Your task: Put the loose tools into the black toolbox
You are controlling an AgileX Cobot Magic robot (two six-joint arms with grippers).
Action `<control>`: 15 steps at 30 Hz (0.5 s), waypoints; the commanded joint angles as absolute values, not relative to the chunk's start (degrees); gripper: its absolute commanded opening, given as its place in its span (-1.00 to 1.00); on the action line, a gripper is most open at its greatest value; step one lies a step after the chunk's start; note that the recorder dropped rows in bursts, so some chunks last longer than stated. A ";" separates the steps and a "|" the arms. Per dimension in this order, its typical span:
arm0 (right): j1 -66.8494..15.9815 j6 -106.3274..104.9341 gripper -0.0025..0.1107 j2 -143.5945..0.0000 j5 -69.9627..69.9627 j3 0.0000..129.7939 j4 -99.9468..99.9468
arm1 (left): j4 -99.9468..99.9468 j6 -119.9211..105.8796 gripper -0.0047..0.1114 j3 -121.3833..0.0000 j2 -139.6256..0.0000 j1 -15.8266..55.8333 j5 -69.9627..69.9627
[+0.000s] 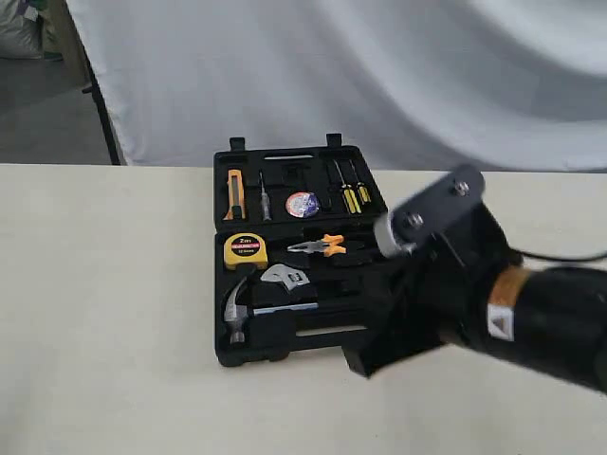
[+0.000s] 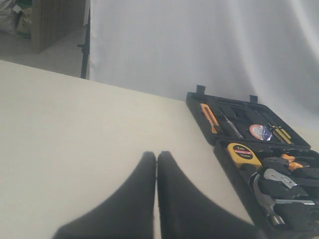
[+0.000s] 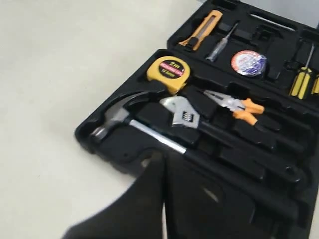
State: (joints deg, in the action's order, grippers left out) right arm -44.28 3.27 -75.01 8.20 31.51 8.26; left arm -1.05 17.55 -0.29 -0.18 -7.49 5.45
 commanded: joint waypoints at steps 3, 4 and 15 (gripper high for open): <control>-46.92 5.20 -0.96 -62.51 16.38 15.83 7.67 | -1.30 17.82 -0.91 -0.44 0.00 -8.94 5.03; -46.92 5.20 -0.96 -60.06 16.38 13.68 7.56 | -1.30 17.82 -0.91 -0.44 0.00 -8.94 5.03; -46.92 5.20 -0.96 -33.06 20.65 0.94 4.33 | -1.30 17.82 -0.91 -0.44 0.00 -8.94 5.03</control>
State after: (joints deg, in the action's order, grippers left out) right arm -46.89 4.93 -37.96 19.63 2.22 4.88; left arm -1.05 17.55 -0.29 -0.18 -7.49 5.45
